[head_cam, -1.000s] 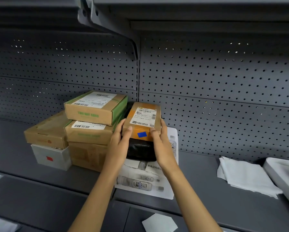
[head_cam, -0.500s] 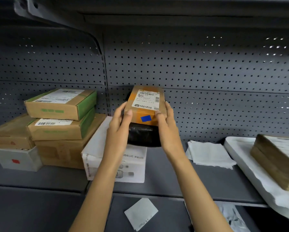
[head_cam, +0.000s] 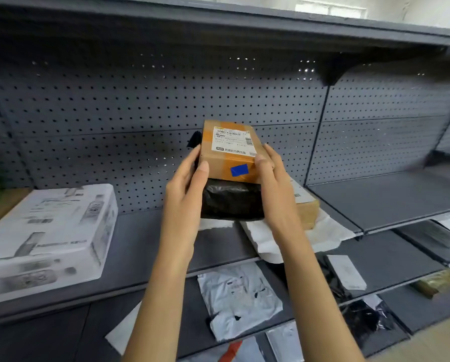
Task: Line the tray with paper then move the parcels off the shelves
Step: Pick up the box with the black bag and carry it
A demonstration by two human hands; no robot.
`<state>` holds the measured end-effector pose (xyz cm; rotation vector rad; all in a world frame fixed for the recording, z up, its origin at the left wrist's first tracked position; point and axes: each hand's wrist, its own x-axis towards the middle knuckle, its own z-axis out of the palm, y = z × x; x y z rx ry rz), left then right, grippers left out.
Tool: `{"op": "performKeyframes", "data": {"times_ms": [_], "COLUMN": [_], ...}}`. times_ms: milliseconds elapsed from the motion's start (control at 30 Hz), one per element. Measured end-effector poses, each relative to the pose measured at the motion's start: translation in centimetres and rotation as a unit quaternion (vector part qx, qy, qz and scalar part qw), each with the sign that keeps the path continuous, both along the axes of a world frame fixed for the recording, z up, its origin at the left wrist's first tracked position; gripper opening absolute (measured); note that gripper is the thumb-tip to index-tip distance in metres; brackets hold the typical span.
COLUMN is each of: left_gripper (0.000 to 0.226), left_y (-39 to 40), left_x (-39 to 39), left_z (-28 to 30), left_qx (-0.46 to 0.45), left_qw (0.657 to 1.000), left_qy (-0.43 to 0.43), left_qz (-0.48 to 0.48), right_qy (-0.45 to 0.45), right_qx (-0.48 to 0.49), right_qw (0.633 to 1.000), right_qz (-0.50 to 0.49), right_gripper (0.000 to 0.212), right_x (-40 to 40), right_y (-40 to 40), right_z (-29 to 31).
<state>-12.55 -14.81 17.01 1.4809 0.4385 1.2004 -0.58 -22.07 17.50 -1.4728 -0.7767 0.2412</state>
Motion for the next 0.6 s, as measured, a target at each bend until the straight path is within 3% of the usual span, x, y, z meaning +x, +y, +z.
{"op": "performKeyframes", "data": {"times_ms": [367,600], "left_gripper": [0.043,0.043], "left_y": [-15.6,-22.2], "left_x": [14.8,22.5], "left_z": [-1.3,-1.9], "left_qx": [0.000,0.004], "left_qw": [0.993,0.986], "left_qy": [-0.003,0.010], "left_qz": [-0.119,-0.168], "right_qy": [-0.006,0.005], "right_qx": [-0.007,-0.012], "right_qw": [0.993,0.985], "right_qz": [-0.118,-0.174], "right_gripper": [0.054,0.060], "right_x": [12.5,19.4], "right_y": [-18.2,-25.5], "right_z": [-0.9,-1.7]}}
